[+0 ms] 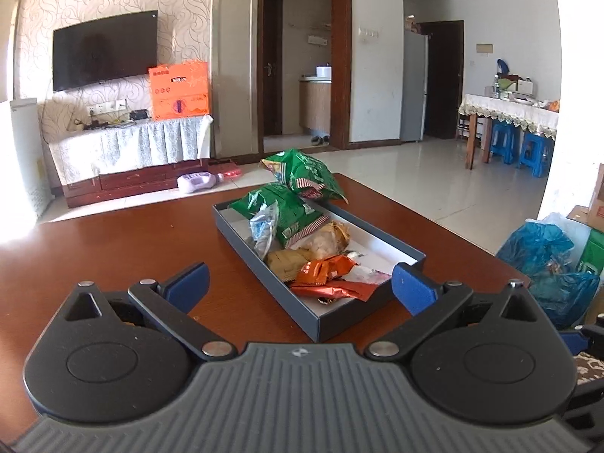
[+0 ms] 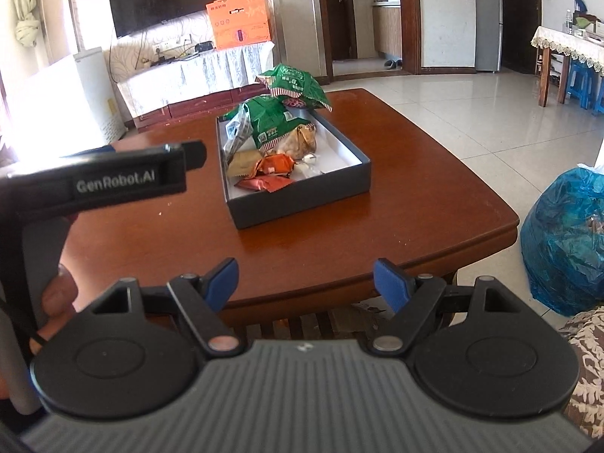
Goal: Organize snacks
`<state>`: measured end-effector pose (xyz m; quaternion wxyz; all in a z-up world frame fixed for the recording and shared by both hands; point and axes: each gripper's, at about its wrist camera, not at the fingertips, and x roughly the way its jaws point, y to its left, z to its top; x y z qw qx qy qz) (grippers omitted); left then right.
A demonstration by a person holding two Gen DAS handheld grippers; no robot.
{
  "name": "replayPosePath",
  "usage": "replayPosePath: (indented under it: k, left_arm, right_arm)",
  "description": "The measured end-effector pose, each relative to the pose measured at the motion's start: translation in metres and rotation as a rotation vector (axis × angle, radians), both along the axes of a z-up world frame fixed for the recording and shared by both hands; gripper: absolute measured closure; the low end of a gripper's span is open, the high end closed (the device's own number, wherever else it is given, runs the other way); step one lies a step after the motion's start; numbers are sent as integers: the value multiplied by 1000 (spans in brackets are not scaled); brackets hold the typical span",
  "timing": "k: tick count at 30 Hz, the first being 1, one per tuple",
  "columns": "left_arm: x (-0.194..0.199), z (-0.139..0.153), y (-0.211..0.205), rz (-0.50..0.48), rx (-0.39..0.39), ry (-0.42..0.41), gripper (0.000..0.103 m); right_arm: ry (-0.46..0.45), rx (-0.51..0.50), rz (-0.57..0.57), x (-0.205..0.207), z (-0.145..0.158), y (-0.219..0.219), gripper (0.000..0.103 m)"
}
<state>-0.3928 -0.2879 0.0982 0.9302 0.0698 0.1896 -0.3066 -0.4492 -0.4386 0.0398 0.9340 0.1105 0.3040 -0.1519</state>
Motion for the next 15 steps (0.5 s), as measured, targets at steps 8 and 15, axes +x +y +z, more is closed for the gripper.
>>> replayPosePath:
  k: [8,15]
  left_arm:
    - [-14,6,-3,11,26,-53,0]
    - [-12,11,5,-13,-5,-11,0]
  right_arm:
    - [13,10,4,2,0,-1,23]
    - [15,15,9,3,0,-3,23]
